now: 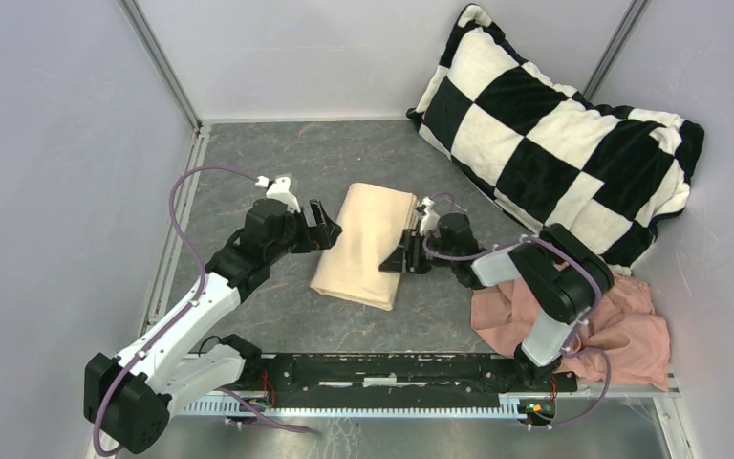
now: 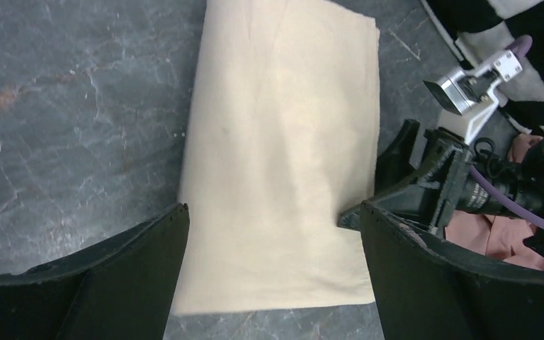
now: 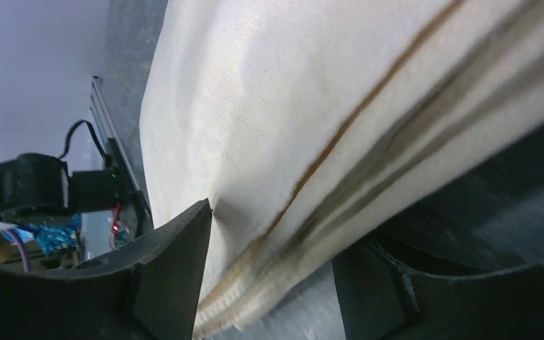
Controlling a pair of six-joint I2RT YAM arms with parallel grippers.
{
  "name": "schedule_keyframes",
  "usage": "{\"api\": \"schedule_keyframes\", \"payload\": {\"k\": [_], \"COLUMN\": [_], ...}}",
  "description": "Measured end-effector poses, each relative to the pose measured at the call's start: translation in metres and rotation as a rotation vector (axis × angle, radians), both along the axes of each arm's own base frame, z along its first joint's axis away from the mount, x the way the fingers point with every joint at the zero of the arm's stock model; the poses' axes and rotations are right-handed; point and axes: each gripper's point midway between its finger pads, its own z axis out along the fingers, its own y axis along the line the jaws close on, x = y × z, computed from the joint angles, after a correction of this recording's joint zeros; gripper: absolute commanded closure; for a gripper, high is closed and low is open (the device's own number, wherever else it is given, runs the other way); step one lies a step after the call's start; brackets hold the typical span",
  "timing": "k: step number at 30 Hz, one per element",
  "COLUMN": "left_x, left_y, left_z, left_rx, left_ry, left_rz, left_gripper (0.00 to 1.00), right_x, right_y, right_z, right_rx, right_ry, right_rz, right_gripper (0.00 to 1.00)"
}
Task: Open and lay out the surgical kit
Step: Adjust the surgical kit at the center of the board.
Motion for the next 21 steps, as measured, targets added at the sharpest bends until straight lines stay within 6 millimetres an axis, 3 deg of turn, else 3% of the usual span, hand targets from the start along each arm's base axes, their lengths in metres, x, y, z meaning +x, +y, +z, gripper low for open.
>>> {"api": "schedule_keyframes", "payload": {"k": [5,8,13,18,21], "left_x": [-0.014,-0.019,-0.014,-0.002,0.001], "left_y": [0.002,0.006,0.006,0.001,-0.001], "left_z": [-0.013,-0.021,-0.027,-0.02,-0.013], "left_rx": [0.002,0.014,0.045,0.047,0.039], "left_ry": [0.073,0.121,0.167,0.164,0.151], "left_rz": [-0.003,0.012,0.03,0.034,0.034], "left_gripper": [0.05,0.05,0.04,0.04,0.04], "right_x": [0.014,0.032,0.056,0.089,0.113], "right_y": [0.047,0.063,0.057,0.049,0.055], "right_z": [0.001,0.004,0.006,0.007,0.004], "right_rx": [0.038,0.049,0.015,-0.001,0.007], "right_ry": [0.022,0.011,-0.028,-0.035,-0.033], "right_rz": [0.006,-0.022,-0.089,-0.126,-0.127], "right_gripper": [0.34,0.23,0.14,0.22,0.26]}}
